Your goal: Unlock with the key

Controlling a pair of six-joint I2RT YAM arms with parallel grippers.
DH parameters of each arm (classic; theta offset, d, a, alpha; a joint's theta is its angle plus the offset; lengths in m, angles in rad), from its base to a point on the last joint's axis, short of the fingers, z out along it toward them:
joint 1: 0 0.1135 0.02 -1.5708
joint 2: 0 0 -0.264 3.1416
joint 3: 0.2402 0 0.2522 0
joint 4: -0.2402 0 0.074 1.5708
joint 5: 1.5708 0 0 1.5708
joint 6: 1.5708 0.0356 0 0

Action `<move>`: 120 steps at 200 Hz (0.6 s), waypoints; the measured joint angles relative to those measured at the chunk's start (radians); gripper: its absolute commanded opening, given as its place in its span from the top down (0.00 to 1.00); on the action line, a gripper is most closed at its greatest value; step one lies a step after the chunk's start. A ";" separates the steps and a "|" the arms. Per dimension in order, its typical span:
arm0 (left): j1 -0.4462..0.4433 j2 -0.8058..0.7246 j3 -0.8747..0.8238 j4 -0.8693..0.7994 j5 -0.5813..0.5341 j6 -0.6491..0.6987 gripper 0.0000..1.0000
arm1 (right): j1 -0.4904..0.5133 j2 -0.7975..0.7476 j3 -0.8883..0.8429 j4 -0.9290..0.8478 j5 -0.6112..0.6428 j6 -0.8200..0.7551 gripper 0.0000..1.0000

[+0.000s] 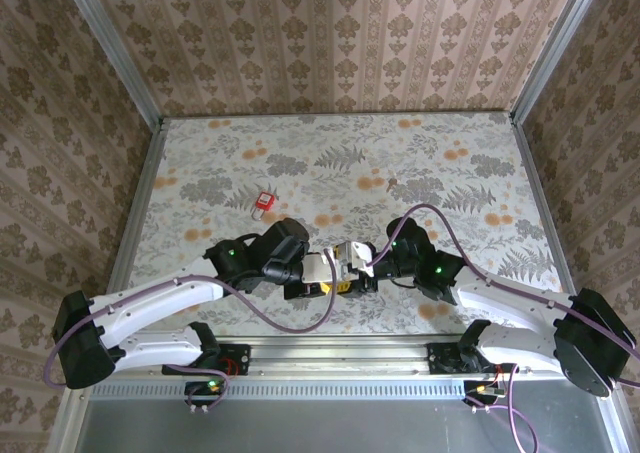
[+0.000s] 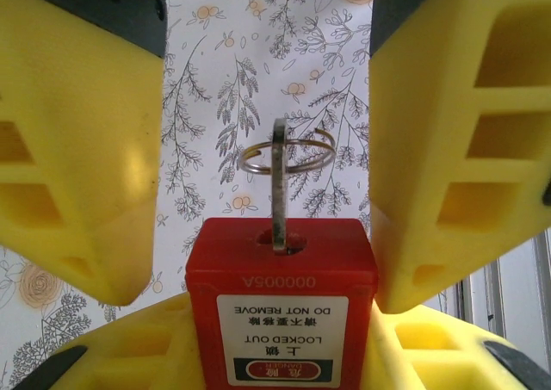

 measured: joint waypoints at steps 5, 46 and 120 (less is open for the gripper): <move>0.000 0.000 0.000 0.001 0.000 0.000 1.00 | 0.000 0.000 0.000 -0.002 -0.004 -0.007 0.56; 0.008 0.000 0.000 -0.009 0.003 0.000 1.00 | -0.002 0.000 0.000 -0.016 -0.028 -0.007 0.79; 0.030 -0.016 -0.024 0.036 0.033 -0.008 0.70 | -0.009 -0.014 0.000 -0.023 -0.027 -0.009 0.85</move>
